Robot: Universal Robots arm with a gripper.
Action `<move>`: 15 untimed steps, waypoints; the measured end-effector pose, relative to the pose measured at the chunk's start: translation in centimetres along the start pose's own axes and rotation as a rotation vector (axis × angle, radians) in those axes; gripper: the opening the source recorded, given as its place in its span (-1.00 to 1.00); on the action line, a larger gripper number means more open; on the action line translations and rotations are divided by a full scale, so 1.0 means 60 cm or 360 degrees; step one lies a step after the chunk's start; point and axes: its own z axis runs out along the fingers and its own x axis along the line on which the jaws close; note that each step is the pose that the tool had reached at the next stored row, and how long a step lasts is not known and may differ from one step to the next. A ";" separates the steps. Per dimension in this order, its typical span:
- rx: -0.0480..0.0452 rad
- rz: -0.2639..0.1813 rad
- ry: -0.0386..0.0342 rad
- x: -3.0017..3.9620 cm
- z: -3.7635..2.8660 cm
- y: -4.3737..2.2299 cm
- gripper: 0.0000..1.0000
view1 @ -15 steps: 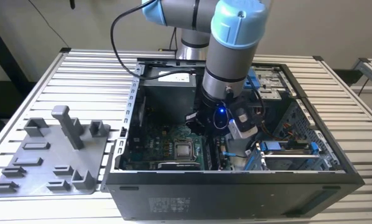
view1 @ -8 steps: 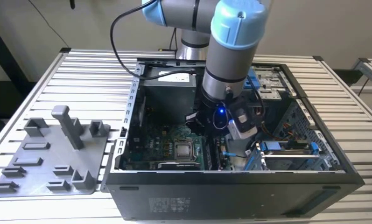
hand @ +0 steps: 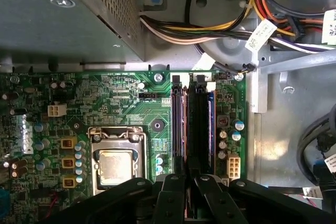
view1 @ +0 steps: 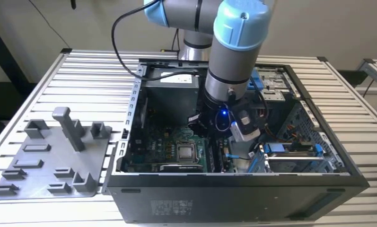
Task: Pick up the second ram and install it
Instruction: 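Insert the second ram into the second slot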
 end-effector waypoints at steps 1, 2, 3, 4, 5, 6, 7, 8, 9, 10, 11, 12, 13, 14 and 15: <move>0.0000 0.0003 0.0000 0.000 0.000 0.000 -0.73; 0.0000 0.0007 0.0000 0.000 0.000 0.000 -0.73; 0.0000 0.0011 0.0000 0.000 0.000 0.000 -0.73; 0.0000 0.0018 0.0000 0.000 0.000 0.000 -0.73; -0.0001 0.0027 0.0000 0.000 0.000 0.000 -0.73; 0.0000 0.0033 0.0000 0.000 0.000 0.000 -0.73; -0.0002 0.0038 -0.0001 0.000 0.000 0.000 -0.73; -0.0001 0.0041 -0.0001 0.000 0.000 0.000 -0.73; -0.0001 0.0043 -0.0001 0.000 0.000 0.000 -0.73; 0.0000 0.0044 -0.0001 0.000 0.001 0.000 -0.73; 0.0000 0.0046 -0.0001 0.000 0.002 0.000 -0.73; 0.0000 0.0047 -0.0001 0.000 0.003 0.000 -0.73; 0.0001 0.0048 -0.0001 0.000 0.005 0.000 -0.73; 0.0002 0.0048 -0.0001 0.000 0.006 0.000 -0.73; 0.0003 0.0049 -0.0001 0.000 0.008 0.000 -0.73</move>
